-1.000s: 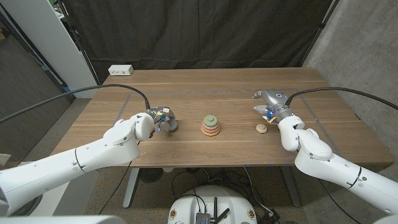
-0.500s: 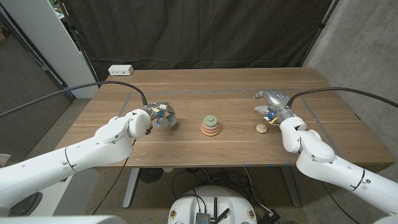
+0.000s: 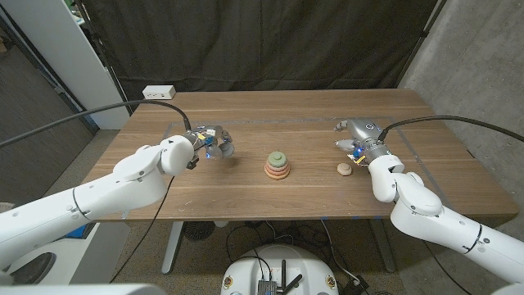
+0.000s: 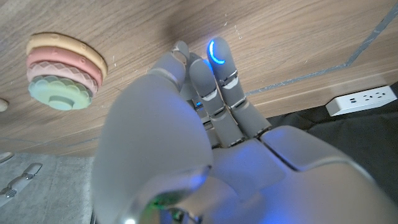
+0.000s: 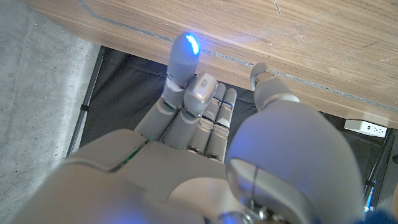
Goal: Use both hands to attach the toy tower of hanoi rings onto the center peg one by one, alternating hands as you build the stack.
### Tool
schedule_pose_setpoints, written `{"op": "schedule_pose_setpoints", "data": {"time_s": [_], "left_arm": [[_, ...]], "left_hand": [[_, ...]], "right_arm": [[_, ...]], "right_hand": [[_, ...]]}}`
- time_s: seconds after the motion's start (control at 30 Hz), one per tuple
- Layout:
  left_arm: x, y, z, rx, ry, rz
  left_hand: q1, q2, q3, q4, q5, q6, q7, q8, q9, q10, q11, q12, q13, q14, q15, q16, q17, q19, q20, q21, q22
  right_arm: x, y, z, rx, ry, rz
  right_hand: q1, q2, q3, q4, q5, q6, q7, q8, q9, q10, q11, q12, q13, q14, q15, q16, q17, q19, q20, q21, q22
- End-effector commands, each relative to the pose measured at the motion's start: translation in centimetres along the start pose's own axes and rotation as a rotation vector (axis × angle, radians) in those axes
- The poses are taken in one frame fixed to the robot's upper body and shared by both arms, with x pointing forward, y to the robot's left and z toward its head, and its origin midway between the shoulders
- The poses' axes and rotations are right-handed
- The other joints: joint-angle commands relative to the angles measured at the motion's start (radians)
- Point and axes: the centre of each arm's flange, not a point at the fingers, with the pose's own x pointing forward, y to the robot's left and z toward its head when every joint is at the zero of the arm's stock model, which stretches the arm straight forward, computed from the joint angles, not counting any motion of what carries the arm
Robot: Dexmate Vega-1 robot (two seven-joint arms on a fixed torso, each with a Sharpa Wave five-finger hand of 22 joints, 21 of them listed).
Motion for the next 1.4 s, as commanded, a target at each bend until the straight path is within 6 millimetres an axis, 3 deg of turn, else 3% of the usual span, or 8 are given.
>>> {"op": "schedule_pose_setpoints", "data": {"time_s": [0.03, 0.53, 1.4], "left_arm": [[0.3, 1.5, 0.3, -0.018, -0.083, 0.014], [1.0, 3.2, 2.1, 0.046, -0.165, -0.017], [2.5, 3.9, 6.6, 0.102, -0.384, -0.082]], "left_hand": [[0.011, 0.007, -0.002, 0.0, 0.001, 0.006, -0.004, 0.001, 0.002, 0.01, -0.007, 0.004, 0.006, -0.006, -0.05, 0.008, 0.004, -0.007, -0.088, 0.007, 0.003], [0.015, 0.01, -0.008, 0.0, 0.001, 0.016, -0.005, 0.003, 0.004, 0.021, -0.007, 0.006, 0.017, -0.014, -0.05, 0.01, 0.002, -0.012, -0.088, 0.012, 0.002], [0.011, 0.014, -0.022, 0.002, -0.002, 0.035, -0.01, 0.005, 0.007, 0.042, -0.014, 0.007, 0.039, -0.019, -0.05, 0.021, 0.001, -0.019, -0.088, 0.021, 0.001]], "right_arm": [[0.0, 0.0, 0.3, 0.002, 0.004, -0.002], [0.2, 0.1, 0.4, 0.009, 0.012, -0.003], [-0.3, 0.2, -0.3, 0.016, 0.035, -0.003]], "right_hand": [[-0.005, 0.001, 0.011, -0.001, 0.0, 0.009, 0.001, 0.0, 0.005, 0.005, -0.001, 0.001, 0.003, 0.003, 0.001, 0.006, 0.006, 0.008, -0.005, 0.002, 0.001], [-0.006, 0.0, 0.015, -0.002, -0.002, 0.011, -0.003, 0.0, 0.005, 0.01, -0.003, 0.002, 0.006, -0.002, 0.001, 0.004, 0.0, 0.009, -0.005, 0.001, 0.001], [-0.007, 0.0, 0.022, -0.003, -0.004, 0.021, -0.002, 0.002, 0.005, 0.02, -0.002, 0.003, 0.009, -0.004, 0.001, 0.006, -0.002, 0.013, -0.005, 0.003, 0.002]]}}
